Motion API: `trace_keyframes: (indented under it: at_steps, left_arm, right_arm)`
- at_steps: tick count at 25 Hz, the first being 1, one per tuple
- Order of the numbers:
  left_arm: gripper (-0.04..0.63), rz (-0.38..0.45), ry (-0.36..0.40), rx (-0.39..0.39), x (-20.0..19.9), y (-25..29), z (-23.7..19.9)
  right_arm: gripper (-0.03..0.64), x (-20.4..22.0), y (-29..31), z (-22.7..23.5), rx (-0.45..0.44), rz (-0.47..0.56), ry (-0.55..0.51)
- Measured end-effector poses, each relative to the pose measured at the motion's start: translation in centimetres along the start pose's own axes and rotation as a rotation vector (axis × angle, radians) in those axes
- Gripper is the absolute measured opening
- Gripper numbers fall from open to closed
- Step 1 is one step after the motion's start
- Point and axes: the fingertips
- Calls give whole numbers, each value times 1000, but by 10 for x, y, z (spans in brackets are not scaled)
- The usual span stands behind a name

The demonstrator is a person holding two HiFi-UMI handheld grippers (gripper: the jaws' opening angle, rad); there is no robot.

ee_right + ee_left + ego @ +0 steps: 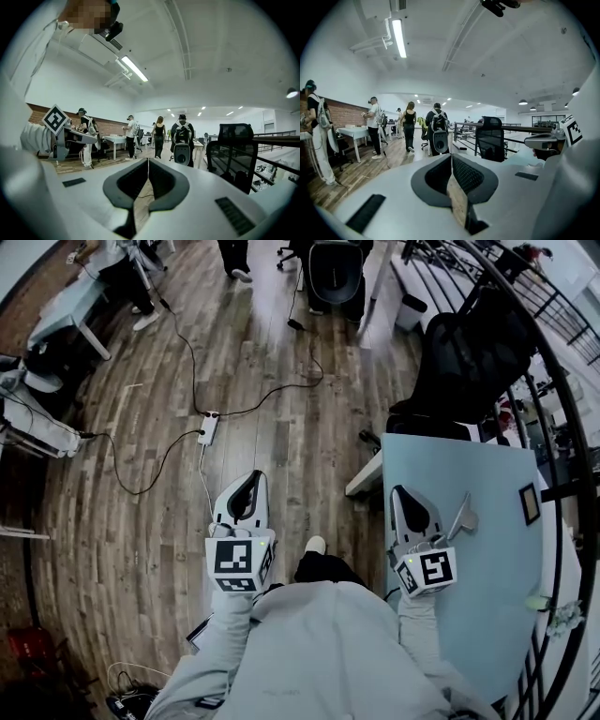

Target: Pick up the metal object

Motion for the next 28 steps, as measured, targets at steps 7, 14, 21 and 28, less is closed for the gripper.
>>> trace_keyframes:
  at_steps: [7,14,21,28]
  left_arm:
    - [32,20,13,82,-20,71,24]
    - [32,36,78,308,-48,149,86]
    - [32,91,174,610,-98,251,181]
    - [32,162,274,980,-143,311,304]
  right_arm:
    - [23,-7,12,49,68,7,13]
    - [23,-10,-6,109,261,33,76]
    - [23,-17,-38,190,557,84,133]
    - [23,-24,-95,248,928,138,183]
Point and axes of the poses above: the fingertips, and each gripper's own axes: y forward along the fingers, z to its right, x out of its underside, and after that the axes turned 12 degrees about y, right-handed
